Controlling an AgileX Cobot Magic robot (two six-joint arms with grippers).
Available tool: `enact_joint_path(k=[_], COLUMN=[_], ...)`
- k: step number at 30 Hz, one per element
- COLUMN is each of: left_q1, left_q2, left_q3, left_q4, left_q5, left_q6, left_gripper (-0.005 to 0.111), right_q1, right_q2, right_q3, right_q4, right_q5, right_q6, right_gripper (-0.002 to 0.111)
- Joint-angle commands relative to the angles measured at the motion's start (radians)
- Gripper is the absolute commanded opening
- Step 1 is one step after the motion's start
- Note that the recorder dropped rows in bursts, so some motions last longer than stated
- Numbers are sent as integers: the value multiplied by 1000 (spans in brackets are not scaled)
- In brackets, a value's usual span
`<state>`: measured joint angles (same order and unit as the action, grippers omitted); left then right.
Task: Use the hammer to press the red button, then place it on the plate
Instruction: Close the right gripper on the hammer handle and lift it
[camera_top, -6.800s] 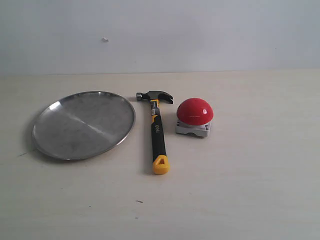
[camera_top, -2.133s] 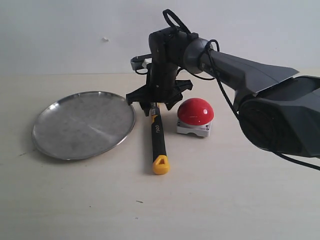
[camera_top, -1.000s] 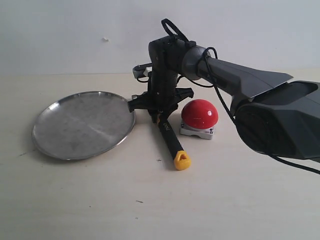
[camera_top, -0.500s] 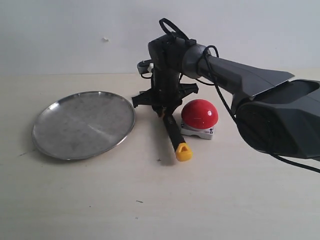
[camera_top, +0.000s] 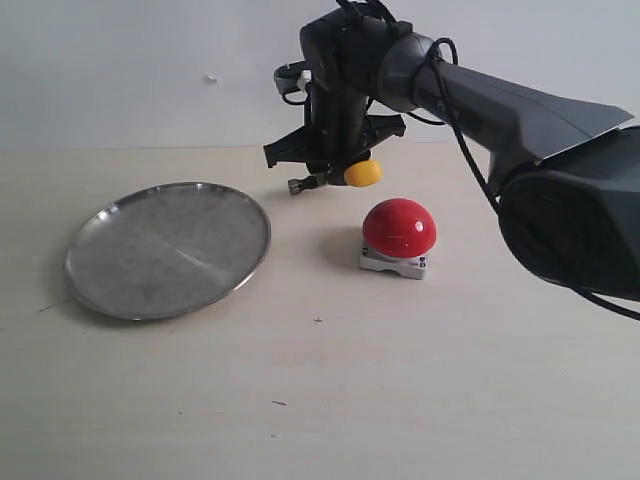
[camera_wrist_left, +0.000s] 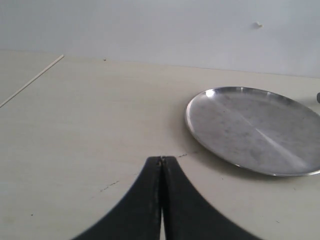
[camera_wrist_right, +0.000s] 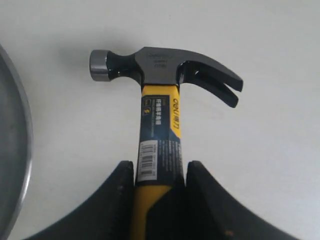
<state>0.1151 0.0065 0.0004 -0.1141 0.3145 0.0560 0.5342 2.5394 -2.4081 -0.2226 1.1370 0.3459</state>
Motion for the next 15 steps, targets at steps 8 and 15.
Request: enact_joint_path(k=[8,15], left_q1=[1,1], left_q2=[-7,-7], left_q3=[0,0], left_q4=[-6,-6], left_q5=[-2,-2], left_q6=[1,1], left_gripper=[0,0], right_q1=[0,48], right_q2=[-121,-149], right_q3=[-6,-2], right_q4=[-85,-103], right_q5=[-43,21], right_q6=[-10,-106], right_gripper=[0,0])
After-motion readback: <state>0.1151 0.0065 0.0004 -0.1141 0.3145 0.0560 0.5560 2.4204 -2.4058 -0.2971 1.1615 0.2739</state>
